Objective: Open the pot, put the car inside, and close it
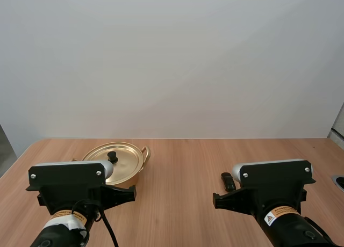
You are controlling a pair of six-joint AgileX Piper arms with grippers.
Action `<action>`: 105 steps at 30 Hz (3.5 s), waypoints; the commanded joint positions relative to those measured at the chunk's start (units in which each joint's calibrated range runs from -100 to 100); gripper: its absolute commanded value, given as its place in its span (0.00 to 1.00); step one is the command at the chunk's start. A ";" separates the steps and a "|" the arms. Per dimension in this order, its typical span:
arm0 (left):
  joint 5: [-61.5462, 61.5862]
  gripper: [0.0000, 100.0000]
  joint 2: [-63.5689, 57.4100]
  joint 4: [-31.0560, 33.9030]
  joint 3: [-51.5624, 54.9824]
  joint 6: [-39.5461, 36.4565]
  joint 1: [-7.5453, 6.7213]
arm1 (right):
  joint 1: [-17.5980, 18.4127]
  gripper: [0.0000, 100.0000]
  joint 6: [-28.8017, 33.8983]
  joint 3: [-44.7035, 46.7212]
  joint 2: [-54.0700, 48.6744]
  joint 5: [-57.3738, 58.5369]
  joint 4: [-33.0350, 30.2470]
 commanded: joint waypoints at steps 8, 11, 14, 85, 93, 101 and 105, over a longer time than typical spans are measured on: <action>0.06 0.00 0.00 -0.01 0.00 -0.01 0.01 | 0.02 0.00 0.05 0.00 0.00 0.05 0.03; 0.06 0.00 0.00 -0.01 0.00 -0.01 0.01 | 0.02 0.00 0.05 0.00 0.00 0.05 0.03; 0.06 0.00 0.00 -0.01 0.00 -0.01 0.01 | 0.02 0.00 0.05 0.00 0.00 0.05 0.03; 29.96 0.00 0.00 -1.17 -34.18 10.89 3.97 | 0.02 0.00 -1.01 -26.22 0.00 -6.04 -2.59; 16.59 0.00 0.00 -2.15 -35.37 14.13 4.36 | 0.02 0.00 -2.33 -35.11 0.00 13.64 -1.59; 19.88 0.00 19.27 -5.35 -44.92 17.75 4.36 | 0.02 0.00 -15.30 -36.43 1.69 25.21 5.82; 22.36 0.00 29.97 -5.35 -50.79 20.07 4.36 | 0.02 0.00 -19.06 -36.43 3.53 26.60 8.63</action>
